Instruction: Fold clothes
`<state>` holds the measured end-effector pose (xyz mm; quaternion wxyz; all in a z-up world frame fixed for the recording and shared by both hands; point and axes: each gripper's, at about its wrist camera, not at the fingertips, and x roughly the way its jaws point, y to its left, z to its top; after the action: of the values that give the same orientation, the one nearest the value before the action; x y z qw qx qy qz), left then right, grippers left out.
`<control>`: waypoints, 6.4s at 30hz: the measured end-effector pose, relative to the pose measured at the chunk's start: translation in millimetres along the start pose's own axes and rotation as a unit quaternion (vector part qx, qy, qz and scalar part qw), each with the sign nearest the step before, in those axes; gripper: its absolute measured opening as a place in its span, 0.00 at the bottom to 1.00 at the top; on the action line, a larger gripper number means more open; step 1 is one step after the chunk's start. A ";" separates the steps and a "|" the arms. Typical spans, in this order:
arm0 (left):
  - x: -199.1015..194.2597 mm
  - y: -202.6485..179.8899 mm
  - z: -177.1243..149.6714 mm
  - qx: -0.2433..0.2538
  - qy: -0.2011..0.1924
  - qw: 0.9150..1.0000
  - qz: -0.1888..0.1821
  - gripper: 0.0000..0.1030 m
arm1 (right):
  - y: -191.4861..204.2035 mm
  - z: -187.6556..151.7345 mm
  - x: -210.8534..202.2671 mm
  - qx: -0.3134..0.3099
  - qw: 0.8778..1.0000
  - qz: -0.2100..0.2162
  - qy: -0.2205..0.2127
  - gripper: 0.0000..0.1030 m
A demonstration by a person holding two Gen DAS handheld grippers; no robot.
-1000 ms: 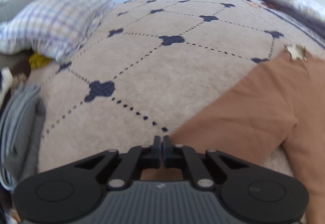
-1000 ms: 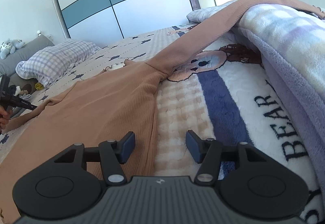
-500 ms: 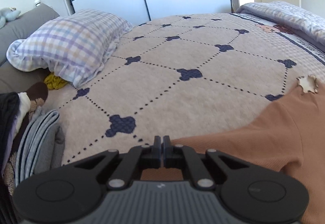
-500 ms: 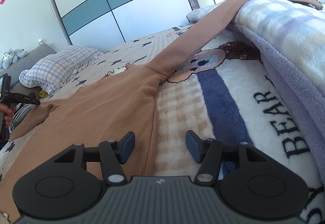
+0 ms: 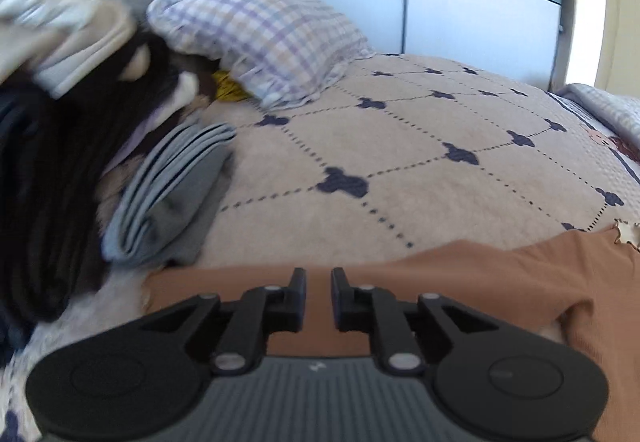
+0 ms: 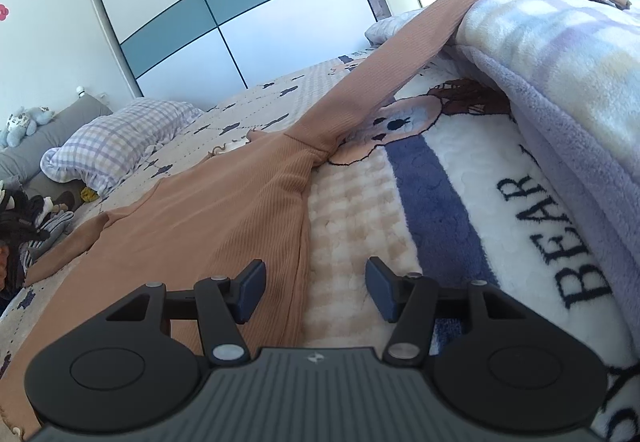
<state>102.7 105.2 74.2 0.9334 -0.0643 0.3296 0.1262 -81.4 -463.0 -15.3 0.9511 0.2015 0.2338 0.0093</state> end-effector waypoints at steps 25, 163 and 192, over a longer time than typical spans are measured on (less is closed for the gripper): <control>-9.0 76.5 32.3 -0.077 0.008 0.997 0.017 0.07 | 0.1 -0.5 0.0 -0.003 1.000 -0.003 0.001 0.57; 71.0 -253.8 6.2 0.339 -0.023 0.910 -0.237 0.04 | 106.1 150.7 259.9 -0.281 0.948 0.053 0.142 0.08; -8.1 48.7 -48.8 -0.112 0.031 0.992 -0.042 0.08 | 268.7 116.4 167.1 -0.146 0.977 0.107 0.111 0.41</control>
<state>53.9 140.5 39.7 0.9141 -0.1864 0.3391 0.1209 140.3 -241.6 109.4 0.9317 0.0822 0.3114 0.1679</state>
